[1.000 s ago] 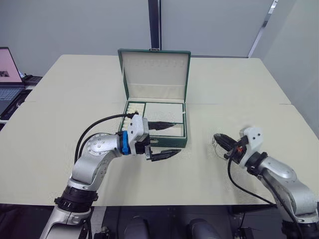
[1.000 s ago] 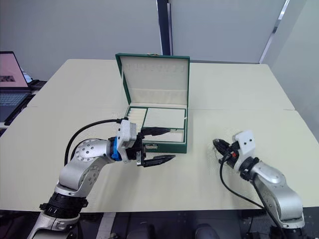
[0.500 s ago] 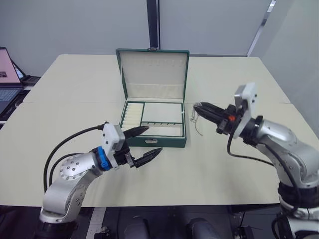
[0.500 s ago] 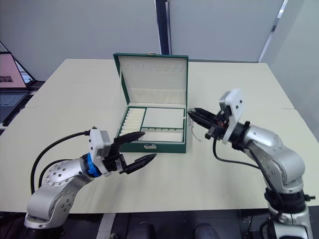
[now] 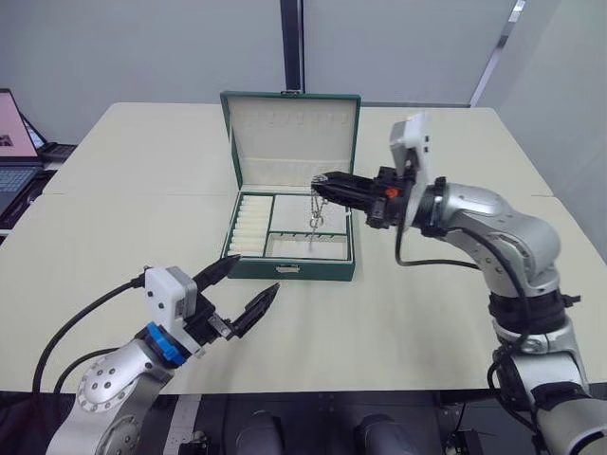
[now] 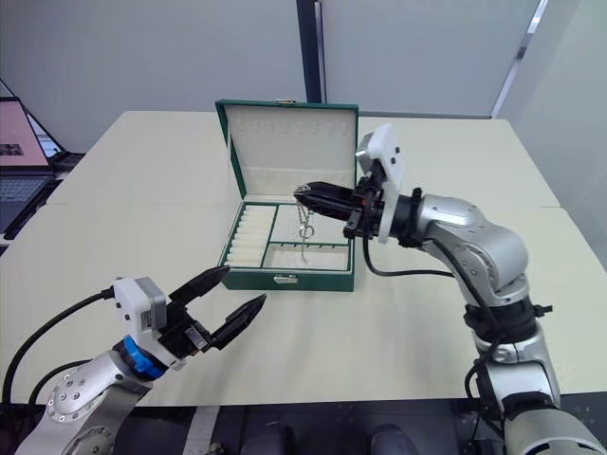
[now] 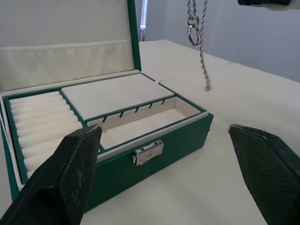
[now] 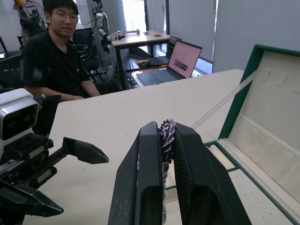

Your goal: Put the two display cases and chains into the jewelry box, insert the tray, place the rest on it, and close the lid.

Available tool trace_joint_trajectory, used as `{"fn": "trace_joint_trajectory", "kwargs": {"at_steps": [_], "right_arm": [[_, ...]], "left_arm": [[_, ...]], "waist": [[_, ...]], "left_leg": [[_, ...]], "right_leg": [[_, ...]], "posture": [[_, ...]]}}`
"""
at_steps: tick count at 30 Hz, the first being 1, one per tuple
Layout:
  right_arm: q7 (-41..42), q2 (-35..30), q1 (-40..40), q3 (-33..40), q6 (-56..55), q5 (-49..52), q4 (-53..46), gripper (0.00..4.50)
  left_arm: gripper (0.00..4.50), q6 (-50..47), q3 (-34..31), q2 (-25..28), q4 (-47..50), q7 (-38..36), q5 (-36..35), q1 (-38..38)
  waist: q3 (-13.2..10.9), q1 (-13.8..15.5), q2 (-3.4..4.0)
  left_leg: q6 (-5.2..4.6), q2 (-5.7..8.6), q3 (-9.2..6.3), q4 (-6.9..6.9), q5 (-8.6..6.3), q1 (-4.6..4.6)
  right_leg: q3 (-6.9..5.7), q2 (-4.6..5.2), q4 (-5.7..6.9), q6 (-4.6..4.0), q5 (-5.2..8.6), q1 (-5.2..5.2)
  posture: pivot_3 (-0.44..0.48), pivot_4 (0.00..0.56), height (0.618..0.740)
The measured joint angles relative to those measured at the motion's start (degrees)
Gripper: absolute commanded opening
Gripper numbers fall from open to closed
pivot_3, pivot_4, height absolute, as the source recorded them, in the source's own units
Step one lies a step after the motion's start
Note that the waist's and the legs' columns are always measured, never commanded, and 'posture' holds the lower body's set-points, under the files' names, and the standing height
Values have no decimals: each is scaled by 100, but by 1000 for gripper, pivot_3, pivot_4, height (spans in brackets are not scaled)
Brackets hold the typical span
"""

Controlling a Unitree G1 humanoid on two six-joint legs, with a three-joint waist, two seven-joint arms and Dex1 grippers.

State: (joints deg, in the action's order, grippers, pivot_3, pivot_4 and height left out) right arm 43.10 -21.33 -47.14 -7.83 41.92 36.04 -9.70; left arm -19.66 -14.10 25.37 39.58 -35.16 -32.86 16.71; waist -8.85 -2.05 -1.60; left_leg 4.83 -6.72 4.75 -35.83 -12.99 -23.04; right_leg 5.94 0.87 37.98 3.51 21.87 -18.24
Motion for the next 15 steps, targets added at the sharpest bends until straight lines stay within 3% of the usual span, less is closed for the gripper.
{"fn": "trace_joint_trajectory", "kwargs": {"at_steps": [15], "right_arm": [[511,513,-132,-477,-665,-896,1288,101]], "left_arm": [[4500,153,-76,-34,31,329,39,-30]], "waist": [[-2,18,2]], "left_leg": [[1,1,2,1,0,0]], "right_leg": [[-1,1,-1,0,0,-2]], "posture": [[0,150,740]]}}
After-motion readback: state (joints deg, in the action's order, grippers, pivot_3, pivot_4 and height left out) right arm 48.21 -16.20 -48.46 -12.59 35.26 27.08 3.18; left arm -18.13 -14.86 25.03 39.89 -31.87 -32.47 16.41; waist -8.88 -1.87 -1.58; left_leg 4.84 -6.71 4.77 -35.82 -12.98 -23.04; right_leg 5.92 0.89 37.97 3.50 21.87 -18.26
